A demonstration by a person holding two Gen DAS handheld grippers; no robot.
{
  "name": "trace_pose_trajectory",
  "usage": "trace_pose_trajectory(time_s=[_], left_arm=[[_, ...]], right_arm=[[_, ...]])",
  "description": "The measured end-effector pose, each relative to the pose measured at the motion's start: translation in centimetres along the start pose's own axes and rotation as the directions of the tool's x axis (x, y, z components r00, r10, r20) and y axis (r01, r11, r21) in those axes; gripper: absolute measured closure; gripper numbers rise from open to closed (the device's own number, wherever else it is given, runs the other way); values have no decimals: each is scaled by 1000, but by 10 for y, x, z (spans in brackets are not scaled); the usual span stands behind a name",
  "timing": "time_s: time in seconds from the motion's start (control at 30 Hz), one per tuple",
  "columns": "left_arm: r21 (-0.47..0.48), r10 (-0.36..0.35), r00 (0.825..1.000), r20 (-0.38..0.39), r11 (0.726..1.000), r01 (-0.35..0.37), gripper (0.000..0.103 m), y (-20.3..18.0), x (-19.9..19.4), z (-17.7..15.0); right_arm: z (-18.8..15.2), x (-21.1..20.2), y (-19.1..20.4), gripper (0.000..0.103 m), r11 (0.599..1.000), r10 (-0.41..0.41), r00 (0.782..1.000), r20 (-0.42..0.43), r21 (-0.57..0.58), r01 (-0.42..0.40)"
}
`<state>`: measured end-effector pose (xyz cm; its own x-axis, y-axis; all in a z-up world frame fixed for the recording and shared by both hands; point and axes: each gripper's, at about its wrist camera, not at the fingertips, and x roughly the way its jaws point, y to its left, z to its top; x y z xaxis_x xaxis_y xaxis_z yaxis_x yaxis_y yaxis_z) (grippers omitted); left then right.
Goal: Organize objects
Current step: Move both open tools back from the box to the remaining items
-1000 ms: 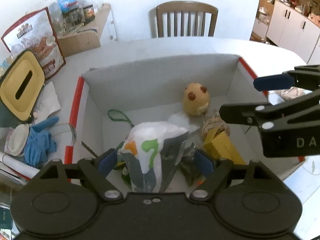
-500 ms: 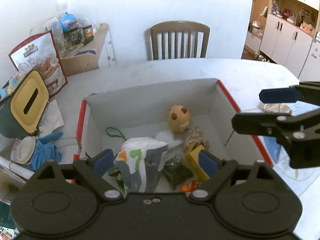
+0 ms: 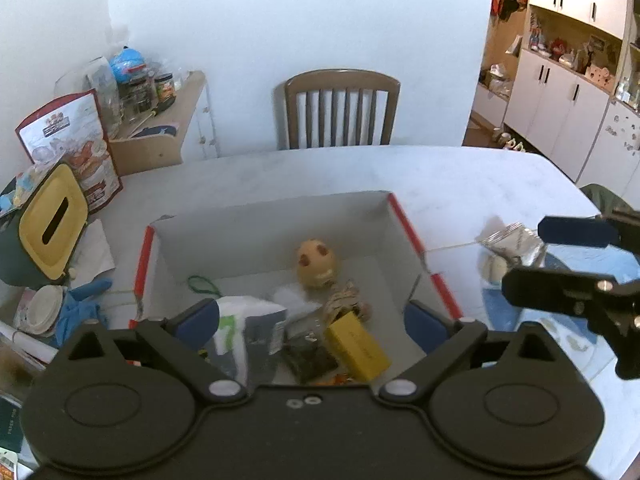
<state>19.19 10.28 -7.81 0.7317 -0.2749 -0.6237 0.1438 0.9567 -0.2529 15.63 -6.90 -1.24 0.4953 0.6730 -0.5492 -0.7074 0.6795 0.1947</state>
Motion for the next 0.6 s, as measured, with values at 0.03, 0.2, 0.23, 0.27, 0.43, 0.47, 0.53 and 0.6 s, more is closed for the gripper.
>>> trace_pose_trajectory(time_s=[0.03, 0.2, 0.23, 0.27, 0.43, 0.47, 0.53, 0.6], left_arm=[[2, -2, 1000, 3, 1000, 2, 3, -3, -1, 0], [8, -15, 1000, 18, 1000, 15, 1, -19, -5, 2], [9, -19, 1000, 20, 1000, 19, 1, -23, -5, 3], [9, -22, 1000, 22, 1000, 22, 1, -26, -5, 3], [15, -37, 999, 29, 999, 37, 1, -48, -3, 6], [14, -40, 999, 29, 999, 40, 1, -52, -2, 6], [12, -50, 998, 30, 999, 49, 1, -61, 1, 7], [7, -59, 998, 28, 998, 59, 1, -70, 5, 8]], right_arm=[[-1, -3, -3, 22, 1000, -2, 1000, 5, 8, 2], [-10, -21, -20, 22, 999, -19, 999, 27, 42, 17], [-12, -25, -24, 22, 999, -26, 999, 31, 46, 25], [-14, -28, -29, 20, 998, -32, 999, 34, 52, 30], [-26, -42, -54, 19, 995, -62, 997, 36, 85, 58], [-29, -45, -60, 19, 994, -69, 997, 34, 91, 66], [-34, -50, -71, 19, 992, -79, 996, 33, 100, 75], [-39, -55, -82, 19, 990, -92, 995, 30, 109, 88]])
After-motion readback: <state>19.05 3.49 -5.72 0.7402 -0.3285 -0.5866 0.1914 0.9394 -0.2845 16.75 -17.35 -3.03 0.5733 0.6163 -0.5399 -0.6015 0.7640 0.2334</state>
